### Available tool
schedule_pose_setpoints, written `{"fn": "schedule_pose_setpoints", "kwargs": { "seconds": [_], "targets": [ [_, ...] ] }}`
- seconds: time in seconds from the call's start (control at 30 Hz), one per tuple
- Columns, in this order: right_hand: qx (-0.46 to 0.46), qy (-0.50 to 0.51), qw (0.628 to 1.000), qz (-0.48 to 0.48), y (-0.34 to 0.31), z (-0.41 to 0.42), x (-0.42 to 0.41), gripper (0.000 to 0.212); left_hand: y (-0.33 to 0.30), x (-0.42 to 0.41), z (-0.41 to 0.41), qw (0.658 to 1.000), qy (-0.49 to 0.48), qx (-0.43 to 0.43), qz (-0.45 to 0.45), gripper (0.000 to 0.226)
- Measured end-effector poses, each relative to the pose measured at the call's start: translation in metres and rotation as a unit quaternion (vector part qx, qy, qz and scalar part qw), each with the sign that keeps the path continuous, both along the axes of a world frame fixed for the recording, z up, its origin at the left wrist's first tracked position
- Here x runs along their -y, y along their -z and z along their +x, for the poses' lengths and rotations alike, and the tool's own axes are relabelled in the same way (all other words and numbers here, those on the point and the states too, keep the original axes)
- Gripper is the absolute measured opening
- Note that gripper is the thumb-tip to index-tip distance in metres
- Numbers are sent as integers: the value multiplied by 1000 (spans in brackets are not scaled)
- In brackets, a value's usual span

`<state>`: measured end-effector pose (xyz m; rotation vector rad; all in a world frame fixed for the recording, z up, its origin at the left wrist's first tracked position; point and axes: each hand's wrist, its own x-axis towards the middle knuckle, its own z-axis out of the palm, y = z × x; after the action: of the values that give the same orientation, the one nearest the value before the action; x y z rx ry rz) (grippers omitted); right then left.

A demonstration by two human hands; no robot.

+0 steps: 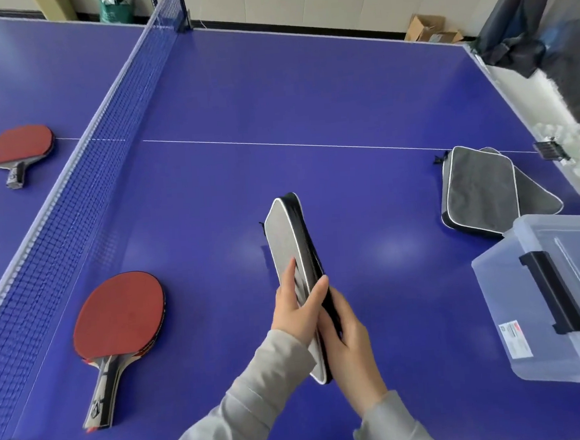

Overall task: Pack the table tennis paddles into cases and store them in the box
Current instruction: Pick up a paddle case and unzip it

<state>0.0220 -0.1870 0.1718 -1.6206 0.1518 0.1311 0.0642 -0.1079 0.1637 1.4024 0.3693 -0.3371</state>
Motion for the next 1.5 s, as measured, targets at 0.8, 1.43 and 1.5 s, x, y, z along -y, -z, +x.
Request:
{"fn": "schedule_pose_setpoints", "kwargs": {
  "seconds": [0.8,1.43,1.5],
  "targets": [
    [-137,145,974,-105,80,7,130,25,91,-161,5,973,-138,-83,168,44],
    [-210,180,894,-353,167,-8,148,13,162,-147,-11,897,-50,-12,439,46],
    [-205,176,889,-371,167,-8,148,14,162,-150,-14,890,-21,-13,456,52]
  ]
}}
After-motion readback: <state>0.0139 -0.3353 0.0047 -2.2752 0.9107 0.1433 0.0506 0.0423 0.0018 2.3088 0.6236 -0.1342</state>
